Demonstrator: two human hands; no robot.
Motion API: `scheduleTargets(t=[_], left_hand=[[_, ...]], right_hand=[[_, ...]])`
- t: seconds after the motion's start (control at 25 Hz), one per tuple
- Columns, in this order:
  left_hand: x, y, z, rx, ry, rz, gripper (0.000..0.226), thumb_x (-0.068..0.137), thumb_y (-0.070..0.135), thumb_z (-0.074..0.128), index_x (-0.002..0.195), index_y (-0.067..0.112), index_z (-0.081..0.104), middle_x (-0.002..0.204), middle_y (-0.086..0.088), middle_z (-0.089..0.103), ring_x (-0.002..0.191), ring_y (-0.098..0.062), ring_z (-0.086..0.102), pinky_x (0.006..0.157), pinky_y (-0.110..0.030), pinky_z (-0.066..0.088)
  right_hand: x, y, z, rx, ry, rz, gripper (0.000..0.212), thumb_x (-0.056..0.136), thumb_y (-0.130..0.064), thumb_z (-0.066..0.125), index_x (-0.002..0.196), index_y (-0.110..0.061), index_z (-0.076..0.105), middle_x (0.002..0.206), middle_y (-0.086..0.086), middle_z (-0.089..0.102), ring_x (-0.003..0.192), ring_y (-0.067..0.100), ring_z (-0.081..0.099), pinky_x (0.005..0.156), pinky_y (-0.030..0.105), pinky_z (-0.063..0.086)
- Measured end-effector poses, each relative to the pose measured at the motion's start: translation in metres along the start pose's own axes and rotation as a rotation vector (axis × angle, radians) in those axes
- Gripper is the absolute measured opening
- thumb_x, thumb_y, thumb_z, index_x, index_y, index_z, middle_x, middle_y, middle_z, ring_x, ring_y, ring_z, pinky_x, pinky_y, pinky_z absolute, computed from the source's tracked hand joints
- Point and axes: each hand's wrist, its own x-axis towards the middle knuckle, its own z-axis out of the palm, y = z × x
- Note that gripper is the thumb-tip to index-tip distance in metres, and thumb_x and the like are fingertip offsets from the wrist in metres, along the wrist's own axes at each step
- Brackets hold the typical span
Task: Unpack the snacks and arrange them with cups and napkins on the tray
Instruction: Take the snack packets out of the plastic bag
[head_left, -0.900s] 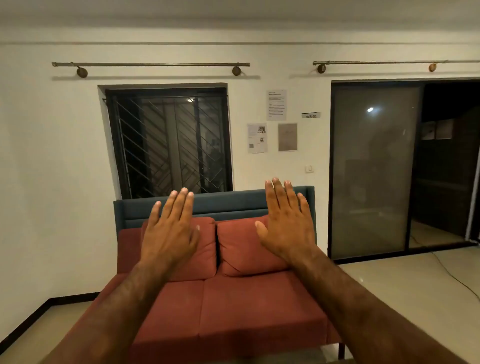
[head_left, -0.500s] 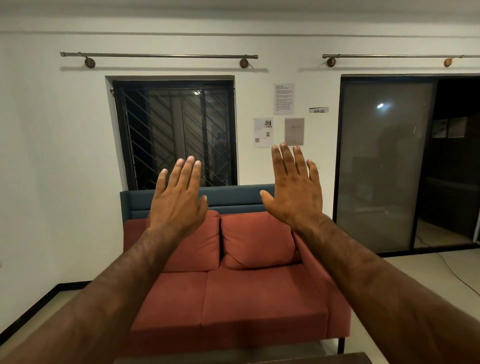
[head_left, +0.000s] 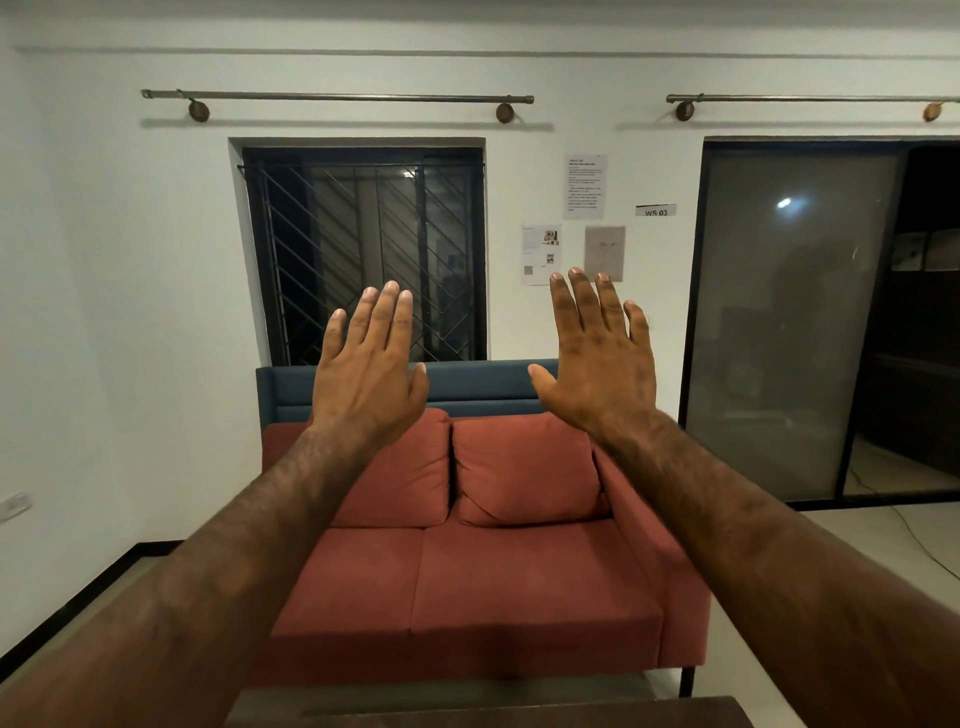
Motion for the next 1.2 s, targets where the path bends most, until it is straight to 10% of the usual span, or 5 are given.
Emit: scheduleTargets(t=[1.2], left_hand=[[-0.169,-0.043,0.07,0.085,-0.447,-0.065,0.086,0.092,0.048,0.042,0.162,0.013,0.008,0.171,-0.007,0.008,0.158,-0.024,0.007,0.127,-0.05,0.011]], right_hand=[[-0.127,-0.1,0.097,0.19,-0.349,-0.158,0.105,0.091,-0.059,0.064,0.173,-0.02,0.011,0.181,0.006,0.014,0.169,0.031,0.013,0.133,0.059,0.016]])
